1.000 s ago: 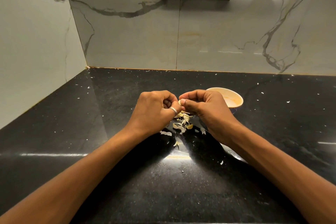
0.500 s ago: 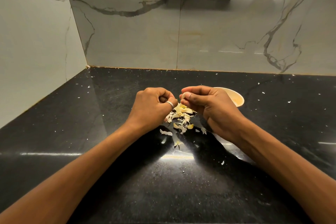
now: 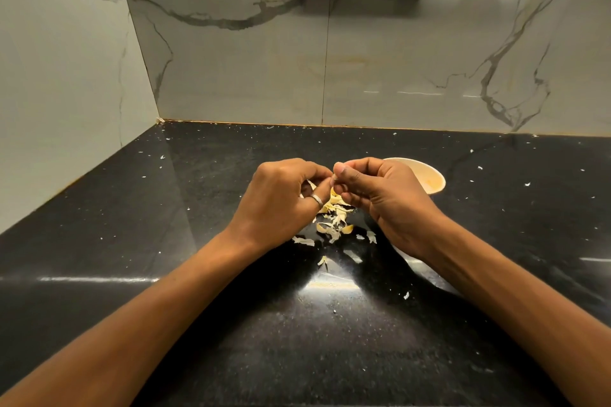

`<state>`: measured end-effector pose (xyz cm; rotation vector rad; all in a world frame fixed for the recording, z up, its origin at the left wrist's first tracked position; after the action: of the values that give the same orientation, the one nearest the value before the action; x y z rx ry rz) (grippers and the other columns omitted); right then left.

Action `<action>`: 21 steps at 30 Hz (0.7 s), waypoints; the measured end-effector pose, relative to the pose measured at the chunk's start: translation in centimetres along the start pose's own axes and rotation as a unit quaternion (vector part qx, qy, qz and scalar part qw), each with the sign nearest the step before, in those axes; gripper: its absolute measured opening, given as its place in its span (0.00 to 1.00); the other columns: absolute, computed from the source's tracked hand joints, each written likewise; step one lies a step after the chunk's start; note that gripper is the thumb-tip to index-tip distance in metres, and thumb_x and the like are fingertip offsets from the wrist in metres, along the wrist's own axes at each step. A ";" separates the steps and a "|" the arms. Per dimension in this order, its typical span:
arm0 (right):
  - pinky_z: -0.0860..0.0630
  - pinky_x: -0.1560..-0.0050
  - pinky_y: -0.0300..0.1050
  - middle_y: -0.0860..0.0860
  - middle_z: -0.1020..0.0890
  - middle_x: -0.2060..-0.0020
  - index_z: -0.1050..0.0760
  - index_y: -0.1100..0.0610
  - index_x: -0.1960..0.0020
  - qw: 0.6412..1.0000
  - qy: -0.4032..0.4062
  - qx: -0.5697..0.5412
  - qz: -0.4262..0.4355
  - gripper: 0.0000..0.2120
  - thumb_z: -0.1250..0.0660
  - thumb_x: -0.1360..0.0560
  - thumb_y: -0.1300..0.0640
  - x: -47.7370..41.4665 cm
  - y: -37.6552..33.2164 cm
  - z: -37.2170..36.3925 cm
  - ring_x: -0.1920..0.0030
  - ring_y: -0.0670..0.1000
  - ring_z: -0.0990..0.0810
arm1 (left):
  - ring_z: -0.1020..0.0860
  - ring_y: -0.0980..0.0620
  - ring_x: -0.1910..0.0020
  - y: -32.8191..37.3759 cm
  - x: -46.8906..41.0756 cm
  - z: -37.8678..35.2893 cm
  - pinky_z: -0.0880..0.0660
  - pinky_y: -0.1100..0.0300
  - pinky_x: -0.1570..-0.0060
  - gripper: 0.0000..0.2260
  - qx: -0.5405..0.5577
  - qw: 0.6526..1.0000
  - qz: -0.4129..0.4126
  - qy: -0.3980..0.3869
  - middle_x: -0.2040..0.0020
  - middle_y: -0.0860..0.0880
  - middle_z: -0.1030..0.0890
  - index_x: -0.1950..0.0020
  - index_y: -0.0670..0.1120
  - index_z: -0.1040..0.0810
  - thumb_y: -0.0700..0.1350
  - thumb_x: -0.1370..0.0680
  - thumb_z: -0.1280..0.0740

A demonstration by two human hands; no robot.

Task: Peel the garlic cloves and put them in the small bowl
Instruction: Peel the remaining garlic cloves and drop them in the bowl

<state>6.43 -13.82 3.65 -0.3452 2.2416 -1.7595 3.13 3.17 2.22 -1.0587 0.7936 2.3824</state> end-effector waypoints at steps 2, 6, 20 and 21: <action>0.20 0.61 0.35 0.56 0.16 0.63 0.21 0.68 0.49 1.000 0.003 0.002 0.007 0.08 0.29 0.25 0.64 0.0 0.1 -0.1 0.63 0.47 0.17 | 0.19 0.56 0.64 0.2 0.0 0.0 0.21 0.55 0.62 0.06 0.002 1.000 0.011 0.002 0.59 0.52 0.15 0.49 0.46 0.14 0.45 0.23 0.28; 0.21 0.62 0.34 0.57 0.16 0.62 0.21 0.69 0.49 1.000 0.014 0.006 0.016 0.09 0.27 0.26 0.65 0.0 0.0 -0.1 0.64 0.48 0.17 | 0.18 0.58 0.67 0.3 -0.1 0.0 0.19 0.56 0.65 0.04 0.083 0.991 0.102 -0.014 0.64 0.53 0.16 0.50 0.45 0.14 0.42 0.23 0.26; 0.19 0.61 0.36 0.55 0.16 0.63 0.19 0.67 0.50 0.999 0.020 0.022 0.031 0.17 0.25 0.34 0.58 -0.2 0.3 0.1 0.65 0.47 0.18 | 0.15 0.50 0.61 0.6 -0.2 -0.1 0.17 0.54 0.68 0.02 0.249 0.926 0.271 -0.086 0.60 0.46 0.15 0.50 0.44 0.16 0.40 0.21 0.29; 0.19 0.61 0.36 0.56 0.16 0.63 0.19 0.67 0.50 0.999 0.021 0.020 0.028 0.17 0.25 0.35 0.58 -0.2 0.3 0.2 0.64 0.47 0.18 | 0.15 0.50 0.61 0.6 -0.2 0.0 0.17 0.54 0.67 0.03 0.255 0.923 0.274 -0.088 0.59 0.46 0.15 0.50 0.44 0.16 0.40 0.21 0.29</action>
<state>6.63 -13.84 3.32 -0.2355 2.2179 -1.7969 2.91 2.66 2.60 -0.4323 1.6980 2.4152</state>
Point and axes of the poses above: each hand's wrist, its own x-axis away from the middle knuckle, its own z-axis out of the back of the hand, y = z × x, the point moved 1 cm from there along -x, towards the middle knuckle
